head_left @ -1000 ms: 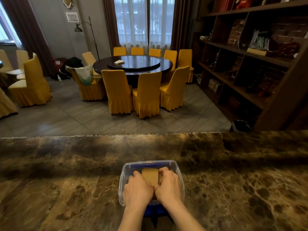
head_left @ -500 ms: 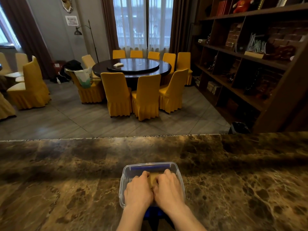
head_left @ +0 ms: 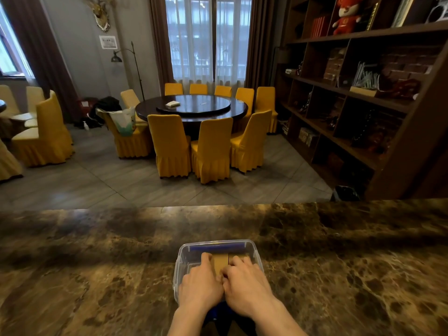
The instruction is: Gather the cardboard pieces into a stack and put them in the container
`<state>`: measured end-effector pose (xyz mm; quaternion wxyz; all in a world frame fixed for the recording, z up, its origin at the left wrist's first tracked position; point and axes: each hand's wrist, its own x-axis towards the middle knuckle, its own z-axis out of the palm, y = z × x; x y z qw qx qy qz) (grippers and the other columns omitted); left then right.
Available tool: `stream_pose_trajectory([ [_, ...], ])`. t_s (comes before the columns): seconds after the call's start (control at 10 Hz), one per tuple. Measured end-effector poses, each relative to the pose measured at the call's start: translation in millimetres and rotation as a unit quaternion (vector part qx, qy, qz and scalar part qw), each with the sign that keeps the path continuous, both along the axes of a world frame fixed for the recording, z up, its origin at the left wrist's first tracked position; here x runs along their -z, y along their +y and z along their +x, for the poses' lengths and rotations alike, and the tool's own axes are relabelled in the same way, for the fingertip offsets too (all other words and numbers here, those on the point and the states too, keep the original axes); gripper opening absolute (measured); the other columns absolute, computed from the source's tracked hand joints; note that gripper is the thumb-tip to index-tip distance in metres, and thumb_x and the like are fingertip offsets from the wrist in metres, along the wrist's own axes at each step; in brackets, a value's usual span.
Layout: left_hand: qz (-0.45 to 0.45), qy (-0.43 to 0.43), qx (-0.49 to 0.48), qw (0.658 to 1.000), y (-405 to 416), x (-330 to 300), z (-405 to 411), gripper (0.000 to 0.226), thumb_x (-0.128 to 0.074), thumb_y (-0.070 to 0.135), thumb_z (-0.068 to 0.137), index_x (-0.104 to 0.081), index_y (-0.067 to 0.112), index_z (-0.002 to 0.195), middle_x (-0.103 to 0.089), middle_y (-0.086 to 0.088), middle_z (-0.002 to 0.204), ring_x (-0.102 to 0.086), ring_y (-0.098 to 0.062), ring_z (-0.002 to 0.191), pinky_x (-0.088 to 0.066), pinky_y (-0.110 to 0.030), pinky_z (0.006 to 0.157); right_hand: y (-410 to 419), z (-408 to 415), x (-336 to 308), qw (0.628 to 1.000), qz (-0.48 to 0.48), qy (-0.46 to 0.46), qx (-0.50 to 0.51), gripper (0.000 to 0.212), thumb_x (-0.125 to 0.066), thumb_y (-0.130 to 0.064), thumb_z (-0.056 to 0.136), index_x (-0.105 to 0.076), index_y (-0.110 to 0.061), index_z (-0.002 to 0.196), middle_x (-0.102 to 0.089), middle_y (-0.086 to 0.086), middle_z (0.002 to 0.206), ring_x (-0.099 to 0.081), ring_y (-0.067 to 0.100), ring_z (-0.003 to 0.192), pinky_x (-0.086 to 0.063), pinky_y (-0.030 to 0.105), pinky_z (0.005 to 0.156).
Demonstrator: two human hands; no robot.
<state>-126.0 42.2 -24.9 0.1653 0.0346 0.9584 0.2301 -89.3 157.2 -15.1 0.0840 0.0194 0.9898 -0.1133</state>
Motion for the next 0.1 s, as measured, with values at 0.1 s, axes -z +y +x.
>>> stream_pose_trajectory([
  [0.1,0.016,0.036,0.01,0.999,-4.2,-10.8,2.1,0.066,-0.052,0.044,0.095,-0.022,0.038,0.154,-0.066,-0.001,0.134,-0.063,-0.024,0.122,-0.051,-0.045,0.106,9.0,9.2,-8.3,0.996,-0.052,0.07,0.02,0.035,-0.048,-0.037,0.099,-0.067,-0.025,0.125,-0.06,-0.003,0.127,-0.053,0.02,0.121,-0.046,0.038,0.104],
])
